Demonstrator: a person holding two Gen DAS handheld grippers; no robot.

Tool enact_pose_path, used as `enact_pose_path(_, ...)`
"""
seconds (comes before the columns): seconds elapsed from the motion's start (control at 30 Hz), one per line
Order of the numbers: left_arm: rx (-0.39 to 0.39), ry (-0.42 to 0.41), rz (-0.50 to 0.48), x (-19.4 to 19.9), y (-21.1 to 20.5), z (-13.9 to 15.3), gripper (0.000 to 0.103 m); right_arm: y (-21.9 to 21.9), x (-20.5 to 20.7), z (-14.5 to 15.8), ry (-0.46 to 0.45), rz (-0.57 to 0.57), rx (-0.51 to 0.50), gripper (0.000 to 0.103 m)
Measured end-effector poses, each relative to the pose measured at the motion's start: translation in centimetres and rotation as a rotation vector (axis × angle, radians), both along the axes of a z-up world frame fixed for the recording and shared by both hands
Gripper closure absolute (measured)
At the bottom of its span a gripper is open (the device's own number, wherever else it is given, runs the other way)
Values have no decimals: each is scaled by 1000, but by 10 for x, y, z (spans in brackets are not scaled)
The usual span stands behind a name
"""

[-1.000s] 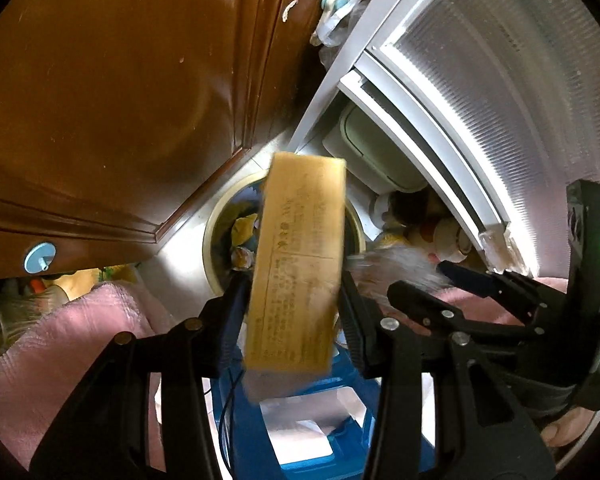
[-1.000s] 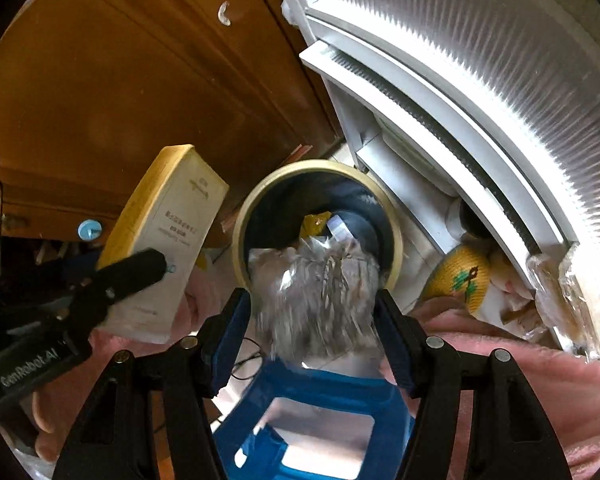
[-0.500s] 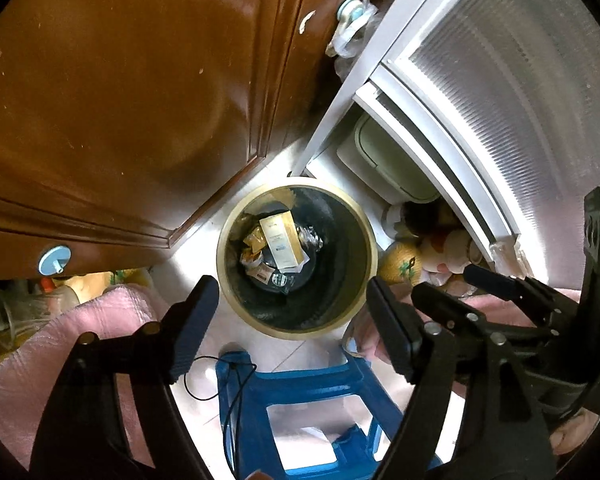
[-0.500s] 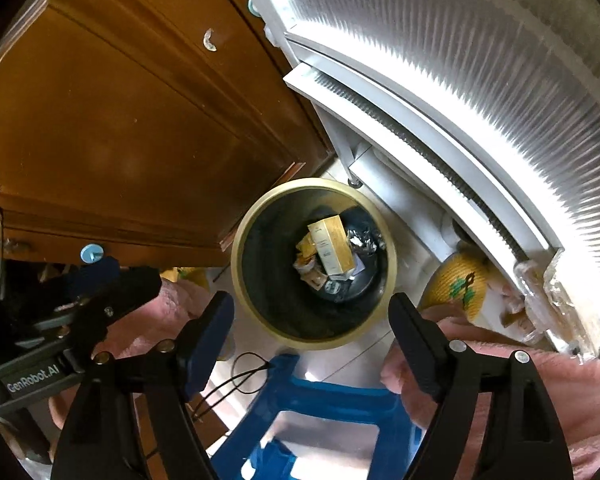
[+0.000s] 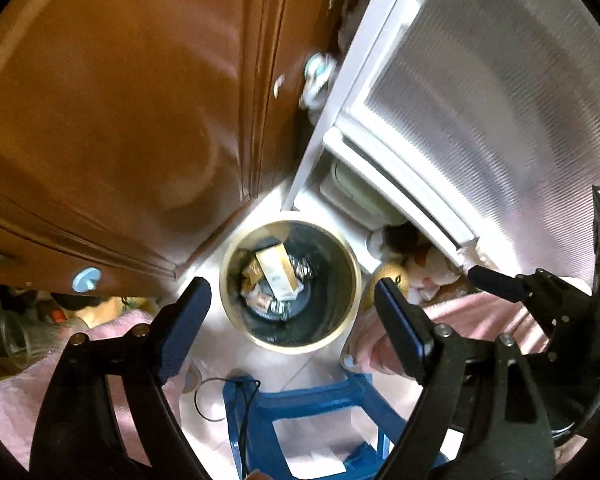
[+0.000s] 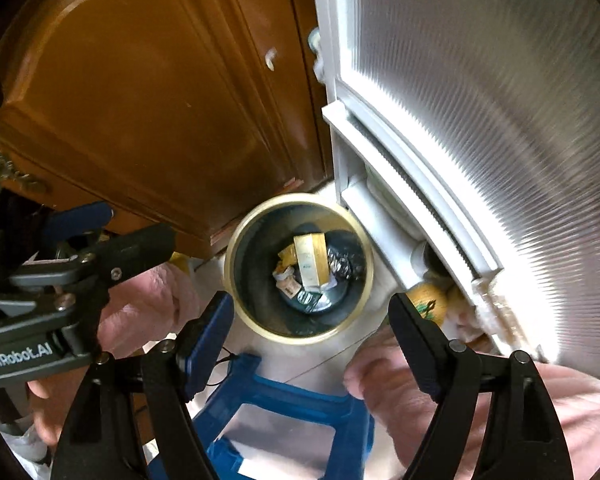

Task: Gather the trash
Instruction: 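Raise both tools back up to the counter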

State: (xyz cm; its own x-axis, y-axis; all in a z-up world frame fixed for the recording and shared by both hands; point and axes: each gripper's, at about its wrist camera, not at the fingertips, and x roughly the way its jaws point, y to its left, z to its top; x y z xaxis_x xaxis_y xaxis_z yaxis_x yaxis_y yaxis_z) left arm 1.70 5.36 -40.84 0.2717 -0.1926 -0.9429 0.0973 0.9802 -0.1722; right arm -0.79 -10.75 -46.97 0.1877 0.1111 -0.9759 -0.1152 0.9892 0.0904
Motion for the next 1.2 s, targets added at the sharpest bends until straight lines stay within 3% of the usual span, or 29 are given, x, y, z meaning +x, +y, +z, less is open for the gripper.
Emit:
enact_pose_path(0.27,-15,-120,49,-21,19,76,21,5,-10,85,-154,-17,5,22)
enact_pose_path(0.43,-30,-185,66,-28,29,142,21,1,-15,141,-224,-42,36,22)
enact_pose_path(0.97,4,-390,12,-26,46,361,21,-9,-19,382,-449,-32,54,22)
enact_pose_path(1.2,14,-460,-1,-18,49,421,21,-34,-13,441,-512,-72,73,22)
